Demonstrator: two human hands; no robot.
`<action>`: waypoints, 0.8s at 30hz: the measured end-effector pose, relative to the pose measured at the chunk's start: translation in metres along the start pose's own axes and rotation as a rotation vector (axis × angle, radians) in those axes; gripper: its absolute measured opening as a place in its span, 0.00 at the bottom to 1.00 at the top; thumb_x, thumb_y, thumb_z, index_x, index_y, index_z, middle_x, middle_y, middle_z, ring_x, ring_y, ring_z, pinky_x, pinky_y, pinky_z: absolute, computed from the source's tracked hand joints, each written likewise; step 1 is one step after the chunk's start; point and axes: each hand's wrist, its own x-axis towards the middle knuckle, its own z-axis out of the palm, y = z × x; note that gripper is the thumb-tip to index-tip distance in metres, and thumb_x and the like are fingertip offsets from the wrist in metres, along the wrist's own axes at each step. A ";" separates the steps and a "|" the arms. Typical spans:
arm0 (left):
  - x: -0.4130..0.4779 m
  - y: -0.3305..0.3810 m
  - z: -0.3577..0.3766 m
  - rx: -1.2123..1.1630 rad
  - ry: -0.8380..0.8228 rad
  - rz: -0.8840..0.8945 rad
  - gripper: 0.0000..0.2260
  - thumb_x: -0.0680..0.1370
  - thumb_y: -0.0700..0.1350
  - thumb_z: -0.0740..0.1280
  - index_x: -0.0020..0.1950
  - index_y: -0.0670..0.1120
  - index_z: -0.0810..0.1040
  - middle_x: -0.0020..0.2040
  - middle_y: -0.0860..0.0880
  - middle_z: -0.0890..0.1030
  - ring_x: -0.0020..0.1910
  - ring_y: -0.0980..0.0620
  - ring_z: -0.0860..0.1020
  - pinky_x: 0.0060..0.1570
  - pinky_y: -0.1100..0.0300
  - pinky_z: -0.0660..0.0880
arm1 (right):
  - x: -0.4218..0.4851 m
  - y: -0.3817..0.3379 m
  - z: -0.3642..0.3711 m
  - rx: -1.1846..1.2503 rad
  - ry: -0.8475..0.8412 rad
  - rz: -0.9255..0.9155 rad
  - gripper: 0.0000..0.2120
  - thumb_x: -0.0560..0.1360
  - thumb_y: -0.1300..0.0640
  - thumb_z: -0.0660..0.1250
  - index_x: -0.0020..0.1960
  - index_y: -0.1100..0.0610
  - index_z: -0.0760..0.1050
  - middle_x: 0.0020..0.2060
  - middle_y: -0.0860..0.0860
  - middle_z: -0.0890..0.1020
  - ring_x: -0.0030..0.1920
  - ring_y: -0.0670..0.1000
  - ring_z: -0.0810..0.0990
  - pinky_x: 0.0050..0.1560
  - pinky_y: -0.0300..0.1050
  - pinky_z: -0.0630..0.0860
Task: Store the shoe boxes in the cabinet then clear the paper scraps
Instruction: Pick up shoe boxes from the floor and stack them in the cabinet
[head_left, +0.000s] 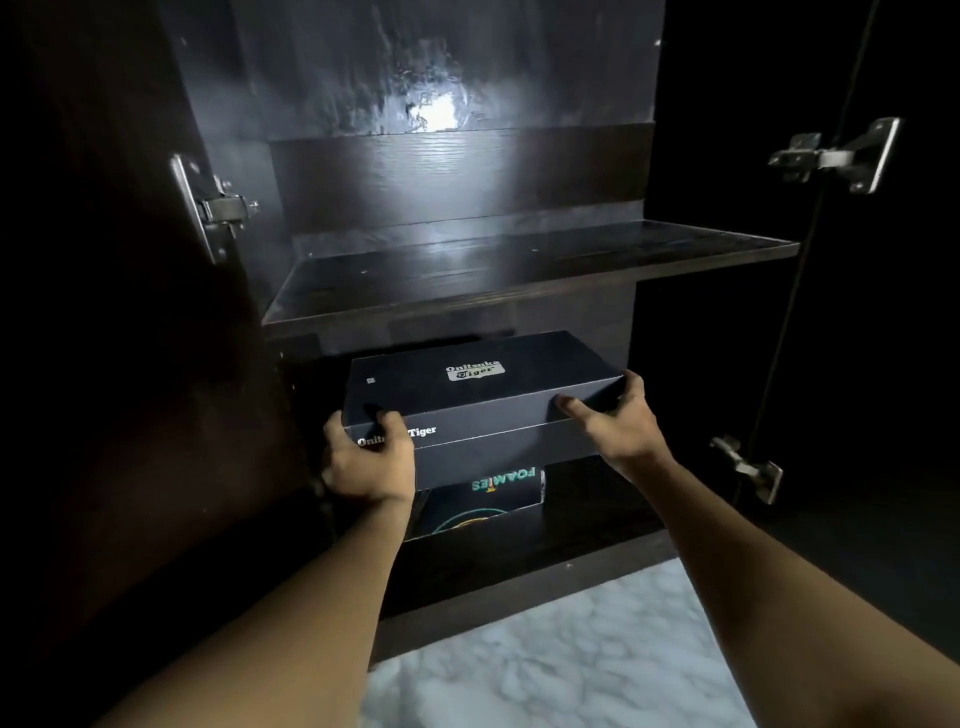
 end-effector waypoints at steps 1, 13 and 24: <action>0.007 -0.005 0.002 0.026 -0.019 -0.014 0.28 0.69 0.59 0.62 0.65 0.45 0.75 0.52 0.40 0.83 0.52 0.37 0.80 0.52 0.52 0.76 | 0.007 0.002 0.009 0.018 -0.014 -0.006 0.36 0.70 0.54 0.78 0.70 0.55 0.62 0.55 0.47 0.76 0.61 0.52 0.77 0.59 0.45 0.76; 0.029 -0.022 0.025 0.344 -0.081 0.246 0.25 0.79 0.39 0.62 0.76 0.40 0.62 0.72 0.32 0.63 0.67 0.31 0.67 0.64 0.45 0.67 | 0.029 0.007 0.073 -0.203 0.283 0.029 0.40 0.69 0.35 0.72 0.72 0.52 0.62 0.67 0.57 0.69 0.66 0.60 0.72 0.57 0.54 0.74; 0.059 -0.025 0.036 0.734 -0.506 0.213 0.40 0.76 0.47 0.65 0.79 0.56 0.42 0.79 0.50 0.33 0.79 0.45 0.42 0.76 0.48 0.52 | 0.045 0.018 0.104 -0.138 -0.079 -0.099 0.34 0.72 0.41 0.73 0.72 0.47 0.62 0.64 0.50 0.67 0.65 0.52 0.70 0.65 0.57 0.74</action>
